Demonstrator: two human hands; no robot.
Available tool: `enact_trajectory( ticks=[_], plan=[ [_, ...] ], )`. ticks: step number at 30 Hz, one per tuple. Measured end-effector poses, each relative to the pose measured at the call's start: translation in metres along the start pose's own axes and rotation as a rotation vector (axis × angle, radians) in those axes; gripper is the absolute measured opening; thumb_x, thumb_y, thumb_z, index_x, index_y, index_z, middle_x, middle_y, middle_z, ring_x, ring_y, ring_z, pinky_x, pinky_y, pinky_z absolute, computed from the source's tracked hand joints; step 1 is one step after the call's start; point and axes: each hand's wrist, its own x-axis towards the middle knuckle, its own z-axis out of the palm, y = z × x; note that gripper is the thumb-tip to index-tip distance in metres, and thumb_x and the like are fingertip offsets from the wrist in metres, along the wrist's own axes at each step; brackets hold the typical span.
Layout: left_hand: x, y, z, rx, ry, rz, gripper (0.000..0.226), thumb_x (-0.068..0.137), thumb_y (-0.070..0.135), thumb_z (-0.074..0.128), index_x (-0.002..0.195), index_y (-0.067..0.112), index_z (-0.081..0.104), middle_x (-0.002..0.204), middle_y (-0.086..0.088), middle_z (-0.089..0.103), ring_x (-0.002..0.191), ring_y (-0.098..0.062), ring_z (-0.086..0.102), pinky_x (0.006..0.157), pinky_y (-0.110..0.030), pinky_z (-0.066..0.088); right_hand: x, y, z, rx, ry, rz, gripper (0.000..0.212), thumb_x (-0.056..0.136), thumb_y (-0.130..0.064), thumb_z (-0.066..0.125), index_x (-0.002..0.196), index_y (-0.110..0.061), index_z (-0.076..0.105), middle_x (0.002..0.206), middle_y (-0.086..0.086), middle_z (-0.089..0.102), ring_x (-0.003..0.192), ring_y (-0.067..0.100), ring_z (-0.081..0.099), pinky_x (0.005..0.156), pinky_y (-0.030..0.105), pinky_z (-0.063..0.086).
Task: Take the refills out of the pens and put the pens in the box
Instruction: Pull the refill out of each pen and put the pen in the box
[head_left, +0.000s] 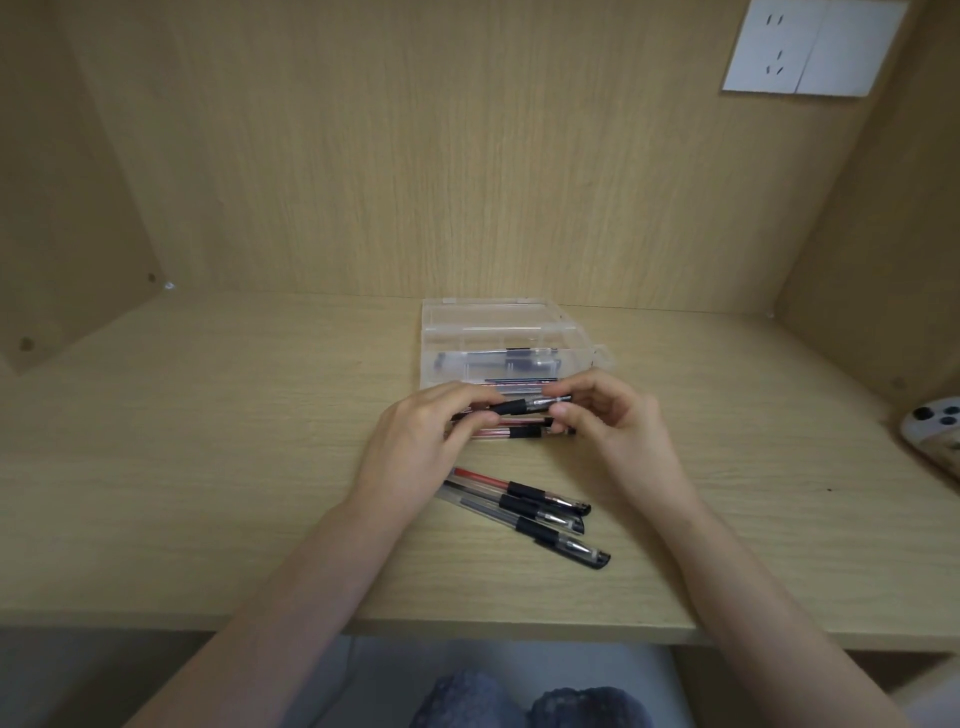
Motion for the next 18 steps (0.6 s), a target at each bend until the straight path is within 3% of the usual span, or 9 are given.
enact_trajectory(
  ticks=[4, 12, 15, 18],
  plan=[
    [0.0, -0.003, 0.001, -0.045, 0.002, -0.009, 0.019, 0.082, 0.019, 0.068, 0.101, 0.02, 0.071, 0.1, 0.008, 0.07, 0.093, -0.006, 0.064, 0.085, -0.031, 0.049, 0.0, 0.003, 0.0, 0.076, -0.014, 0.013, 0.02, 0.08, 0.002, 0.066, 0.086, -0.017, 0.068, 0.074, 0.009, 0.07, 0.069, 0.014, 0.065, 0.077, 0.029, 0.051],
    [-0.001, -0.001, -0.002, -0.081, -0.028, -0.008, 0.015, 0.08, 0.015, 0.07, 0.094, 0.019, 0.072, 0.091, 0.014, 0.068, 0.082, 0.002, 0.06, 0.076, -0.012, 0.044, -0.001, 0.01, 0.0, 0.072, -0.09, -0.008, 0.023, 0.081, 0.0, 0.067, 0.082, -0.023, 0.067, 0.069, 0.004, 0.071, 0.072, 0.014, 0.067, 0.081, 0.03, 0.05],
    [-0.001, 0.0, -0.002, -0.1, -0.031, -0.036, 0.014, 0.082, 0.017, 0.068, 0.094, 0.021, 0.071, 0.091, 0.011, 0.07, 0.082, -0.001, 0.061, 0.076, -0.019, 0.046, 0.0, 0.008, 0.003, 0.121, -0.062, -0.012, 0.022, 0.082, 0.002, 0.065, 0.085, -0.02, 0.067, 0.065, 0.0, 0.069, 0.067, 0.01, 0.065, 0.073, 0.021, 0.049],
    [0.001, 0.003, 0.0, -0.062, -0.005, -0.07, 0.015, 0.083, 0.021, 0.066, 0.097, 0.024, 0.068, 0.091, 0.012, 0.068, 0.084, -0.002, 0.06, 0.076, -0.024, 0.048, 0.002, 0.007, 0.011, 0.104, 0.011, -0.022, 0.027, 0.087, -0.004, 0.062, 0.102, -0.025, 0.064, 0.068, -0.002, 0.067, 0.07, 0.011, 0.065, 0.07, 0.022, 0.047]
  ],
)
